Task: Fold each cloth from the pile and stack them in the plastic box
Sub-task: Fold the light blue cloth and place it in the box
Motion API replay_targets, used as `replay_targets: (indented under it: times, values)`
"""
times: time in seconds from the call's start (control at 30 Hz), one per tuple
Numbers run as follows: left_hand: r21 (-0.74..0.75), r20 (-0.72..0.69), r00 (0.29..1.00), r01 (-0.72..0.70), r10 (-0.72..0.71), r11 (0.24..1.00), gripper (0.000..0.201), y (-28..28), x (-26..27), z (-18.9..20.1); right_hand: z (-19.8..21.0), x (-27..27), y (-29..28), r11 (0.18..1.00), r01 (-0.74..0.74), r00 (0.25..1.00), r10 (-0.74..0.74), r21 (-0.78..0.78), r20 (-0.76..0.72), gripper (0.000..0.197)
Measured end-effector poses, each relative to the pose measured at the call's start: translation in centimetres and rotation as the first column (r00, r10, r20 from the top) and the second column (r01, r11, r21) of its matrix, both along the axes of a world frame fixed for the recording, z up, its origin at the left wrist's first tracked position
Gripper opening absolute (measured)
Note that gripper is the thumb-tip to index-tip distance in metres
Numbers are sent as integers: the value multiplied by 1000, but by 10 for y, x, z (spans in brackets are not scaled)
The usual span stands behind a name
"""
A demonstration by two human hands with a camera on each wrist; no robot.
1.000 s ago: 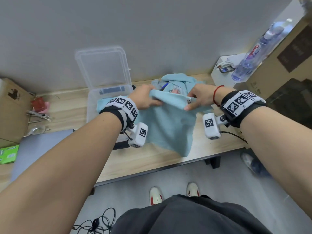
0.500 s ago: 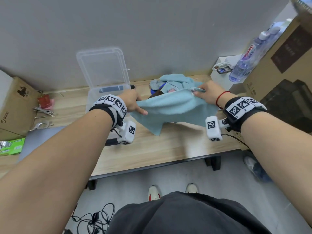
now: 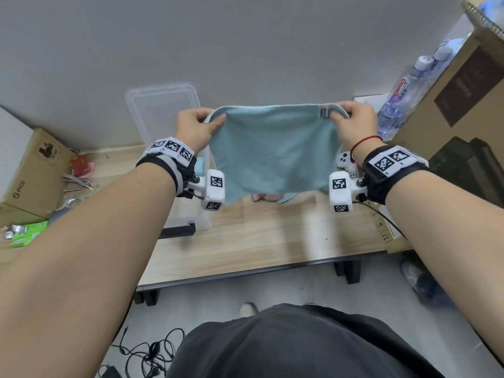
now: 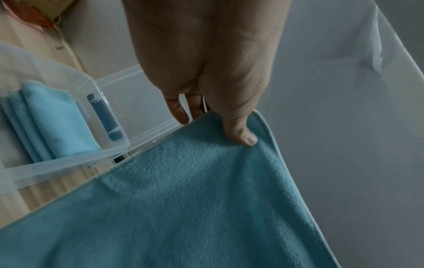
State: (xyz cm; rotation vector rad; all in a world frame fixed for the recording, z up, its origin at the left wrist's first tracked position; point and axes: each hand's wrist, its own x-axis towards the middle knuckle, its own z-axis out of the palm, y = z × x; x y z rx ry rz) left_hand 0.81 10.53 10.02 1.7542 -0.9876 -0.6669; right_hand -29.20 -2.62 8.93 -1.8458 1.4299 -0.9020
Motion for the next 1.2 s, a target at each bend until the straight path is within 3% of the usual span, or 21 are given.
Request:
replay_targets:
  times: [0.13, 0.27, 0.43, 0.6, 0.87, 1.0, 1.1, 1.2]
  values:
    - [-41, -48, 999, -17, 15, 999, 52, -10, -2, -1, 9, 1, -9, 994, 106, 982, -108, 22, 155, 26]
    - [14, 26, 1000, -17, 17, 1000, 48, -7, -23, -12, -3, -8, 2, 993, 109, 990, -112, 39, 88, 24]
    - [268, 53, 998, 1, -16, 963, 51, 13, -32, -73, -59, -30, 28, 981, 105, 992, -92, 164, -87, 26]
    - [543, 131, 972, 95, -196, 834, 55, 53, -53, -149, -144, -55, 68, 940, 58, 950, 52, 336, -307, 28]
    - [776, 95, 917, 175, -387, 606, 68, 110, -71, -236, -236, -82, 116, 810, -51, 902, 289, 585, -321, 35]
    - [780, 105, 916, 166, -388, 603, 67, 119, -70, -251, -251, -89, 119, 829, -60, 909, 276, 556, -313, 15]
    - [762, 167, 920, 108, -355, 639, 58, 115, -71, -249, -248, -87, 112, 848, -22, 937, 202, 529, -284, 19]
    - [707, 206, 950, 20, -233, 707, 56, 108, -65, -246, -238, -81, 101, 871, 63, 965, 71, 487, -251, 28]
